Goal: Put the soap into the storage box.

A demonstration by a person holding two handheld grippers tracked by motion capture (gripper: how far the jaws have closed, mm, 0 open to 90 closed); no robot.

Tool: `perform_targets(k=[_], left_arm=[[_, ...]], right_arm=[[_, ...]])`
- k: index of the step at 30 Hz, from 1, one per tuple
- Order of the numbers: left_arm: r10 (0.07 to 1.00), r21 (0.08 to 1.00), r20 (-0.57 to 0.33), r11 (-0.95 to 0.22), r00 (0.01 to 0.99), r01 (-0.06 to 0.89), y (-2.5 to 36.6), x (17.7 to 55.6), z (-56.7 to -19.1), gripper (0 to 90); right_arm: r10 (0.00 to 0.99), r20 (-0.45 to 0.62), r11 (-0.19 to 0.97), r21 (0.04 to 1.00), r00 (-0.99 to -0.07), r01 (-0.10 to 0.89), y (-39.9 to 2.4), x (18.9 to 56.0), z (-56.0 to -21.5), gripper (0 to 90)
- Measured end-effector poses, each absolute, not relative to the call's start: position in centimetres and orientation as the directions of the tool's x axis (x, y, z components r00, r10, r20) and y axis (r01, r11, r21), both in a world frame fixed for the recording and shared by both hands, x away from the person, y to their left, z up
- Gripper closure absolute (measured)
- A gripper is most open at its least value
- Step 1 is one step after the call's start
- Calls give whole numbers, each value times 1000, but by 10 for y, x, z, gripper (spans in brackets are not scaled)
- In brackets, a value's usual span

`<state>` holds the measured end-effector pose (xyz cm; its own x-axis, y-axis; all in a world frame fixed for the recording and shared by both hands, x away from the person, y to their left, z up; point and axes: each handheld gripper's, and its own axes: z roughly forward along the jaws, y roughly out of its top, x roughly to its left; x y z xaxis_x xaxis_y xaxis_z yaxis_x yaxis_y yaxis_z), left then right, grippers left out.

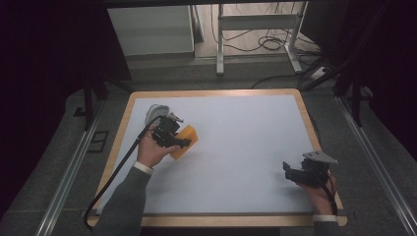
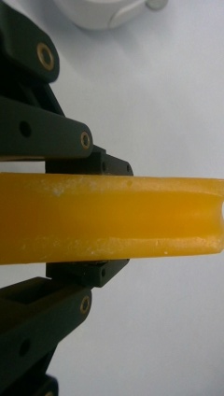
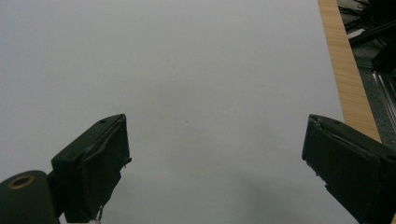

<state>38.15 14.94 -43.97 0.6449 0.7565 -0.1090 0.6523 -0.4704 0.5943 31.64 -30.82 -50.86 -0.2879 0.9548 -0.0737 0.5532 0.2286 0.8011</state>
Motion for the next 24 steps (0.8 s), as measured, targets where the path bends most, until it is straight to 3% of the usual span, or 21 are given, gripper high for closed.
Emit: perform_targets(k=[24], left_arm=[[800, 601, -128, -407, 586, 688, 175, 401, -425, 612]], right_arm=[[955, -74, 231, 794, -287, 562, -310, 317, -510, 76]])
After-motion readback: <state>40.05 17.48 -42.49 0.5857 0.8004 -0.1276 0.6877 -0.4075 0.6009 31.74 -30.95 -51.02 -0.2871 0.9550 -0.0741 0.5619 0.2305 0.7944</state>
